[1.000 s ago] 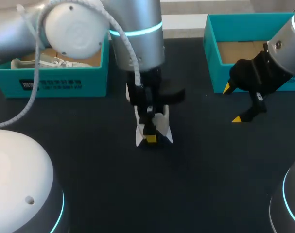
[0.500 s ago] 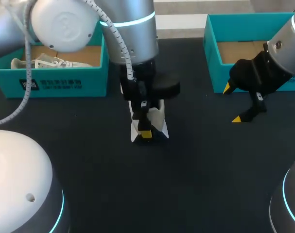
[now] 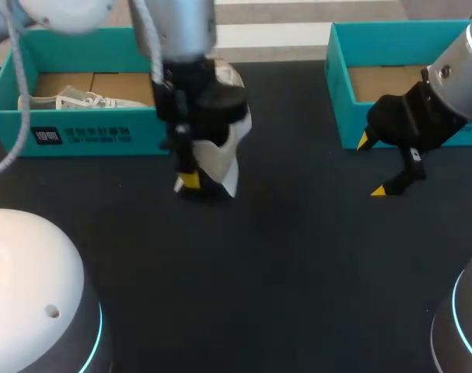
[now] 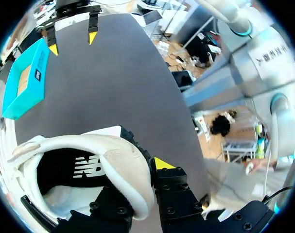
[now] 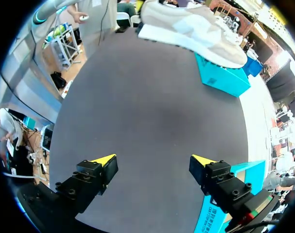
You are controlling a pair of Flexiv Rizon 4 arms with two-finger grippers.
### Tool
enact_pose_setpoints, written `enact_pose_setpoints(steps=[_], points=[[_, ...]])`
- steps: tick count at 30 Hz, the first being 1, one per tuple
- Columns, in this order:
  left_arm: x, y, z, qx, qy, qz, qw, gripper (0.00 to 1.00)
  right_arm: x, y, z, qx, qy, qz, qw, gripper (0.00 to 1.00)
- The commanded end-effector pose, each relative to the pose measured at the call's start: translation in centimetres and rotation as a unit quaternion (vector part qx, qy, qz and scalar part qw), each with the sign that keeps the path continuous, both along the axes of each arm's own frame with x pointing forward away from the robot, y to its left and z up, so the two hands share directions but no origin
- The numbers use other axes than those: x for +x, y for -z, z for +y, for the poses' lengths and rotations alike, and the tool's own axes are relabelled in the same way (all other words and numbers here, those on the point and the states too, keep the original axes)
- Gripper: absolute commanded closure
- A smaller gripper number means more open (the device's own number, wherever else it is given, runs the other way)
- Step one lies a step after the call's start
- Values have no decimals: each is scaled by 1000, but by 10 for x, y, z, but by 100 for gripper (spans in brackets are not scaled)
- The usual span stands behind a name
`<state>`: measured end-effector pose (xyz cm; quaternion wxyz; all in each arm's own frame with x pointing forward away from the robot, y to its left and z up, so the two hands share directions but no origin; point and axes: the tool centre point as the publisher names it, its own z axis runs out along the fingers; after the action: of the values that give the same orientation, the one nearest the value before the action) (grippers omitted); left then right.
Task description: Take the shoe out of the shoebox, open the shoe tongue, remove and reinsert the insole, then place the shoe into the shoebox
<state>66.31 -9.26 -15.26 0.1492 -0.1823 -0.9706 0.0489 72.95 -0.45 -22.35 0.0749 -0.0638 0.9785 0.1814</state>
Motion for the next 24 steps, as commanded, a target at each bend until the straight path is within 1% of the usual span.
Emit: enact_pose_setpoints(steps=[1, 6, 10, 11, 12, 18, 24], points=[[24, -6, 36, -7, 15, 8, 1000, 100, 1, 1, 1, -1, 1, 0, 1000, 0], [55, 0, 71, -11, 18, 14, 1000, 100, 1, 1, 1, -1, 1, 0, 1000, 0], [84, -3, 104, -32, 28, 4, 999, 100, 1, 1, 1, -1, 1, 0, 1000, 0], [89, -4, 109, -32, 26, 5, 999, 100, 1, 1, 1, -1, 1, 0, 1000, 0], [101, -5, 119, -36, 24, 10, 999, 100, 1, 1, 1, -1, 1, 0, 1000, 0], [135, -3, 160, -35, 21, 5, 999, 100, 1, 1, 1, -1, 1, 0, 1000, 0], [163, 3, 200, -22, 37, 7, 999, 100, 1, 1, 1, -1, 1, 0, 1000, 0]])
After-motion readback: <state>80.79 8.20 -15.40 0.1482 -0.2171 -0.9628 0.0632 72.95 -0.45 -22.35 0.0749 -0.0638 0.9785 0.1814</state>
